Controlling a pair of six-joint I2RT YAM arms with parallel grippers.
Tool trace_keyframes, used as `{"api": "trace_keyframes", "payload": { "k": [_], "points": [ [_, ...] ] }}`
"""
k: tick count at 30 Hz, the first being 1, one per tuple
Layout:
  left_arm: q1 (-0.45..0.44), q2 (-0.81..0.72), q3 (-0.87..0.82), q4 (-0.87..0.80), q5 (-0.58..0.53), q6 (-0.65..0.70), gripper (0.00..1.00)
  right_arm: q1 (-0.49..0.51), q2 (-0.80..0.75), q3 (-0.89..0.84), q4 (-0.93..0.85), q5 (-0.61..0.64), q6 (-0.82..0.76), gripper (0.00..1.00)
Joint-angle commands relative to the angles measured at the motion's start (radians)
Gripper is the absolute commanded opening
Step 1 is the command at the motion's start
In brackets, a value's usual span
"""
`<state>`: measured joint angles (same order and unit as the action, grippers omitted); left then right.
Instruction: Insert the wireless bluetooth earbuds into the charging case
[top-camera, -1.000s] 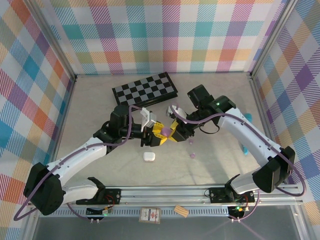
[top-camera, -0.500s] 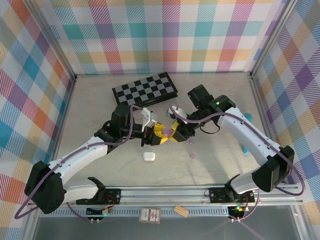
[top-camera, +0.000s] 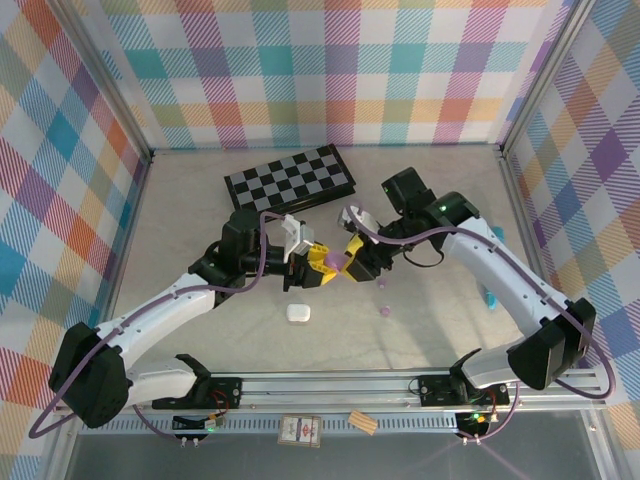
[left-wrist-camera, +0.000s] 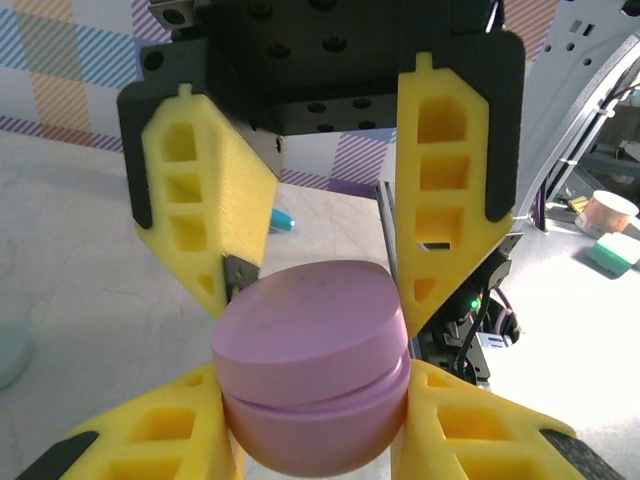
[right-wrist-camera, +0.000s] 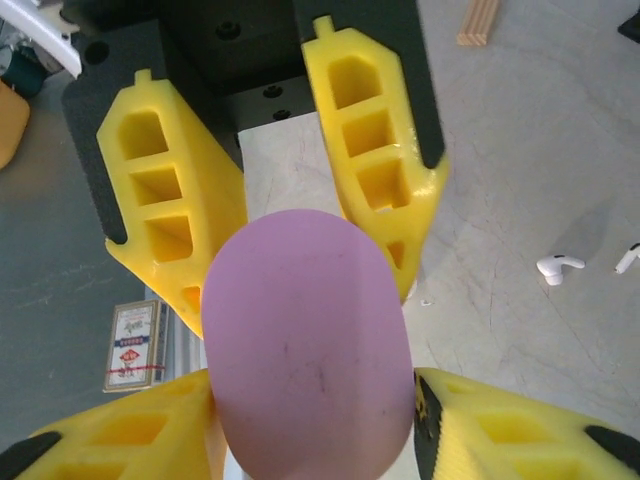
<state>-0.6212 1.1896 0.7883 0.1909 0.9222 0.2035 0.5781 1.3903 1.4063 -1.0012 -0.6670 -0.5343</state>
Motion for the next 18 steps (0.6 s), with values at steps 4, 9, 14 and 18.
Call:
{"api": "trace_keyframes", "payload": {
  "k": [4,9,14,18],
  "points": [
    [-0.022,-0.035,-0.019,0.017,0.074,0.04,0.29,-0.037,-0.047,-0.008,0.077,0.021,0.036,0.63],
    [-0.022,-0.043,-0.024,0.022,0.072,0.041,0.29,-0.055,-0.064,-0.013,0.124,0.086,0.094,0.69],
    [-0.021,-0.048,-0.04,0.043,0.06,0.04,0.29,-0.064,-0.088,-0.021,0.165,0.089,0.122,0.76],
    [-0.02,-0.054,-0.056,0.077,0.051,0.027,0.3,-0.066,-0.111,-0.034,0.208,0.135,0.166,0.82]
  ]
}}
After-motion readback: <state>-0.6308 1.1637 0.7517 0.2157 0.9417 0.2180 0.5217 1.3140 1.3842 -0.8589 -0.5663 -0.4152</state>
